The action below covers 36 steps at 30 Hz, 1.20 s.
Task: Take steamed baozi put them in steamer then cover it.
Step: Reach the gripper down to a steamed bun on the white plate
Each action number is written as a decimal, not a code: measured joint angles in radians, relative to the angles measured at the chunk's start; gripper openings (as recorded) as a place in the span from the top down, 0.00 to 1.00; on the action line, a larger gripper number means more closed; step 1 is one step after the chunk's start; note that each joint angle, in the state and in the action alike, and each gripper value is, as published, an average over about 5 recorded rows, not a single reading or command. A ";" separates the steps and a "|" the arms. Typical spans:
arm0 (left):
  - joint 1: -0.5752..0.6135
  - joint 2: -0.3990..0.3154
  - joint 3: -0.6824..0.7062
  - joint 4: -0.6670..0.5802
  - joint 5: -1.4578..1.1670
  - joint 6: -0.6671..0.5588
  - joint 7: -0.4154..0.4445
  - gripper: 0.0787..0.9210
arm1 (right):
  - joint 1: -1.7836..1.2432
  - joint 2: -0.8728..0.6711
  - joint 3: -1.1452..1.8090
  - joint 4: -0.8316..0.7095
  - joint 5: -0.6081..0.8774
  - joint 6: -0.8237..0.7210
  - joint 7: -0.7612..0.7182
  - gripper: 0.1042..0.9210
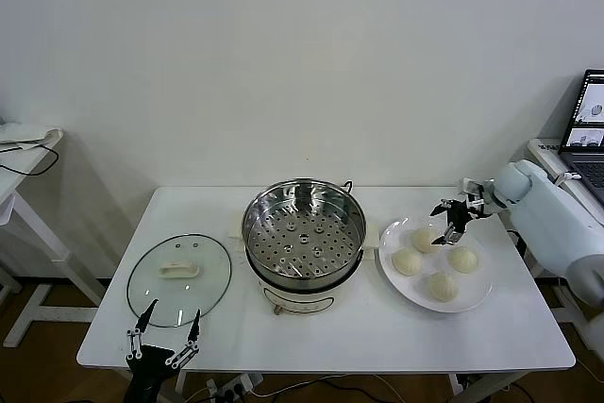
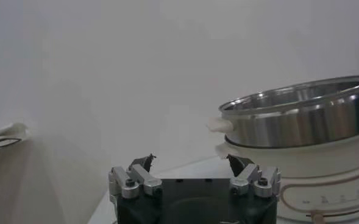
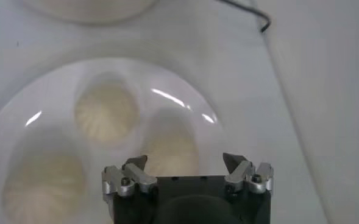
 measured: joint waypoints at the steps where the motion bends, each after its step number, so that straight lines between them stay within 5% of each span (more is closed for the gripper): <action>1: 0.001 0.000 0.001 0.001 0.000 -0.001 0.000 0.12 | 0.004 0.009 -0.004 -0.010 -0.010 0.001 -0.001 0.12; 15: -0.006 -0.002 0.011 0.025 0.001 -0.003 -0.002 0.12 | 0.022 0.104 -0.044 -0.095 -0.104 0.015 0.009 0.14; 26: -0.008 -0.002 -0.002 0.030 0.001 0.002 -0.004 0.12 | 0.025 0.114 -0.062 -0.093 -0.129 0.024 0.014 0.43; 36: -0.004 -0.004 -0.010 0.028 0.001 0.008 -0.007 0.12 | 0.088 0.055 -0.104 0.032 -0.093 0.070 -0.004 0.40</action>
